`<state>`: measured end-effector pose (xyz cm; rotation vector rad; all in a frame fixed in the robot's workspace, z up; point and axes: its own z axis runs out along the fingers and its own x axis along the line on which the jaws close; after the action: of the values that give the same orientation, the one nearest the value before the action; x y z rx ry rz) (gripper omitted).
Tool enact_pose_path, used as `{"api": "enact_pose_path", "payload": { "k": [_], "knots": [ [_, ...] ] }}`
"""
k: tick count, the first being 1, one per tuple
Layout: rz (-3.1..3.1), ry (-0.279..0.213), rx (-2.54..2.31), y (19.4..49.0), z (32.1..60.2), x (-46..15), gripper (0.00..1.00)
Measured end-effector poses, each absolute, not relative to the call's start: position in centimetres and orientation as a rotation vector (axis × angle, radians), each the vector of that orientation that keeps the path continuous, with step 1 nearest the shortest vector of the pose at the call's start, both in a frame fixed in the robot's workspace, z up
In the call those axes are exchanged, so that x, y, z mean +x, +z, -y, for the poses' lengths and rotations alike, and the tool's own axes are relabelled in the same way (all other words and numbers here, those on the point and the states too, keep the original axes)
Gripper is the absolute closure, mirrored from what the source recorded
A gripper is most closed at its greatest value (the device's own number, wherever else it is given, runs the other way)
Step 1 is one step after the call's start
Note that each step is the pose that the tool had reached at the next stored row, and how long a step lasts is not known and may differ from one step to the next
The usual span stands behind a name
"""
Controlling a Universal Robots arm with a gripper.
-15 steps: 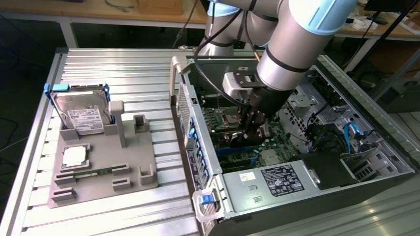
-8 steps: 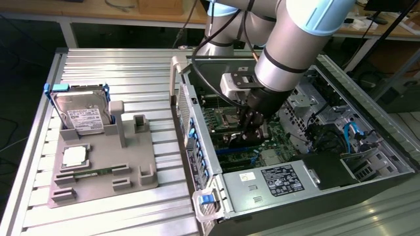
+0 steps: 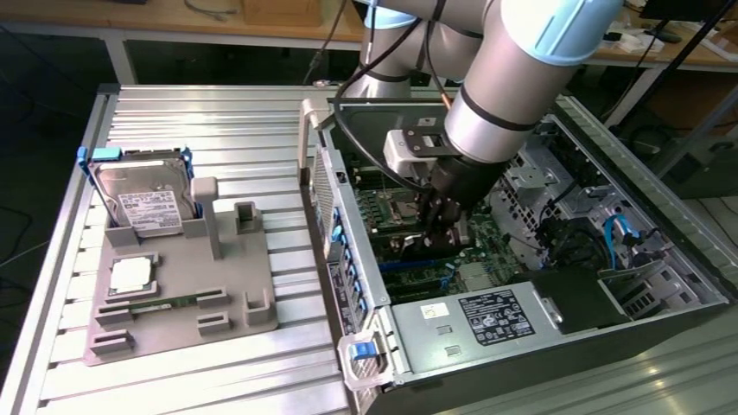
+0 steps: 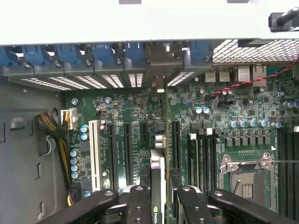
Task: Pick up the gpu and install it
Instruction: 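Insert the gpu into the slot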
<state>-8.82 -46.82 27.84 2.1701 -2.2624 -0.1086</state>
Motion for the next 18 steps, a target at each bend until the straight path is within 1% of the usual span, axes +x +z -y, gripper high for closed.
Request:
{"api": "enact_pose_path", "payload": {
  "k": [3, 18],
  "knots": [
    [2.261, -0.116, 2.166, 27.8, 46.83, -8.83, 0.73],
    [2.26, -0.116, 2.165, 27.33, 46.84, -8.82, 0.73]
  ]
}}
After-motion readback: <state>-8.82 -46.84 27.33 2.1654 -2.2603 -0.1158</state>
